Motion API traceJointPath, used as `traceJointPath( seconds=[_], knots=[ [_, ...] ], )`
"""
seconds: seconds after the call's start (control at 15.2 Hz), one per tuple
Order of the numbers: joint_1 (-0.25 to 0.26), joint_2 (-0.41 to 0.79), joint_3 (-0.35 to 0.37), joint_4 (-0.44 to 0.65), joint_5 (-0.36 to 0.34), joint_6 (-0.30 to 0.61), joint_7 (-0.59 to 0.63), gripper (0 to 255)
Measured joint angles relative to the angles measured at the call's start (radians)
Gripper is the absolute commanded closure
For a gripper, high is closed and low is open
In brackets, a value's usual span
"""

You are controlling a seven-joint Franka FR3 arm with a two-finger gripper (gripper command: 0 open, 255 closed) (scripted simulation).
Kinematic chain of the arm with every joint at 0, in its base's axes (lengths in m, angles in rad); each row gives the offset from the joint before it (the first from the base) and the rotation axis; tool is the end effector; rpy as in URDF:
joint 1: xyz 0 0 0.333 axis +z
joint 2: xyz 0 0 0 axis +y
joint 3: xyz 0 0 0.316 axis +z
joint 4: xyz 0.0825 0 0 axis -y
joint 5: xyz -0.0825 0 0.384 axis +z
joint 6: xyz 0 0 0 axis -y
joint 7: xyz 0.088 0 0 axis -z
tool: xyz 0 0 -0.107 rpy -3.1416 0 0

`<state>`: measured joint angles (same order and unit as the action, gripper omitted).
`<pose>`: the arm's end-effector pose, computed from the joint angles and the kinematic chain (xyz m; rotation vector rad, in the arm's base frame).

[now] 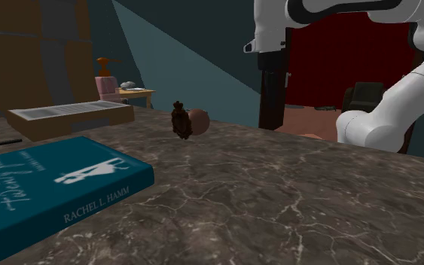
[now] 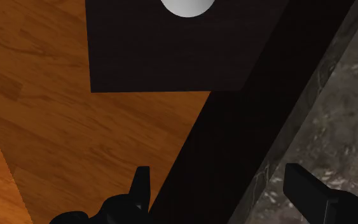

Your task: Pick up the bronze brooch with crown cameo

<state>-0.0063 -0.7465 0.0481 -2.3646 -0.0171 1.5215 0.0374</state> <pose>0.3106 0.0149 0.5700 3.0851 -0.0154 -0.1474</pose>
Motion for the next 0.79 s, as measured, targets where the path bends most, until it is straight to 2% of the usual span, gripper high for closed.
traceJointPath(
  seconds=[0.26, 0.79],
  knots=[
    [0.001, 0.055, 0.043, 0.043, 0.024, 0.010, 0.068, 0],
    [-0.010, 0.324, 0.192, 0.309, 0.066, 0.005, 0.335, 0]
  ],
)
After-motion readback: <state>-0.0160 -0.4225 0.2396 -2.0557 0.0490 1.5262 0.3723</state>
